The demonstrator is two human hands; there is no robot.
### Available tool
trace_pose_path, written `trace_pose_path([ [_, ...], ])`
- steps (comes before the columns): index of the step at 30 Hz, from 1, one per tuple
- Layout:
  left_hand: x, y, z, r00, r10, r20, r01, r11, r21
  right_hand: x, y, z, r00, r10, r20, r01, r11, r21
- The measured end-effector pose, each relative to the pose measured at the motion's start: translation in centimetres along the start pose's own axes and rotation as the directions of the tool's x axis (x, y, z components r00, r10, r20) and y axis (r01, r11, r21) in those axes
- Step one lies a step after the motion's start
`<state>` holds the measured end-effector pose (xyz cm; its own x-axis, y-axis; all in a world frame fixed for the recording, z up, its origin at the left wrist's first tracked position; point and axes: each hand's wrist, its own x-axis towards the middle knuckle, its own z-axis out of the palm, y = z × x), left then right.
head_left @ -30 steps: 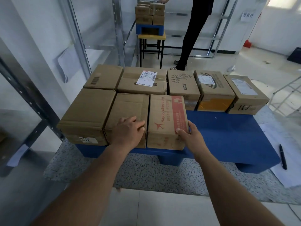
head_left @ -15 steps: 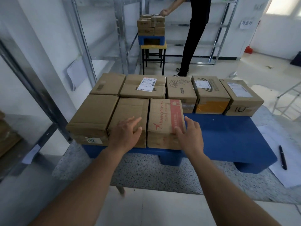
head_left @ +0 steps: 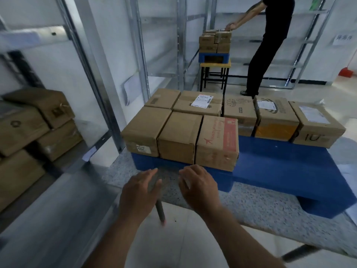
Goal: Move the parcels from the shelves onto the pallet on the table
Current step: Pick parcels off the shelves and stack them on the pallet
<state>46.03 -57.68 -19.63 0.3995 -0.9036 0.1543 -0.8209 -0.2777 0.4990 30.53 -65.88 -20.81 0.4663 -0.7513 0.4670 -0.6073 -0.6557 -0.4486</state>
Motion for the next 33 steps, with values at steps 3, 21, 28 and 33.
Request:
trace_pose_path([
  [3,-2.3,-1.2,-0.9,0.998,-0.064,-0.01,0.065,0.998,0.012,-0.8,-2.0,0.8,0.994,-0.061,0.09,0.058,0.998,0.029],
  [21,-13.5,-11.6,-9.5,0.841,-0.409,-0.355,0.467,0.88,0.091,-1.0,-16.3,6.5,0.812,-0.426,0.4,0.394,0.905,0.164],
  [28,-13.5,-16.3,-14.5,0.74,-0.503,-0.447,0.566,0.825,0.008,2.6,-23.5,11.8,0.787,-0.505,0.355,0.444,0.863,0.242],
  [33,-12.6,-19.8,-18.0,0.684,-0.5,-0.532,0.583,0.812,-0.014,5.2,-28.2,14.3,0.8,-0.538,0.267,0.473,0.838,0.272],
])
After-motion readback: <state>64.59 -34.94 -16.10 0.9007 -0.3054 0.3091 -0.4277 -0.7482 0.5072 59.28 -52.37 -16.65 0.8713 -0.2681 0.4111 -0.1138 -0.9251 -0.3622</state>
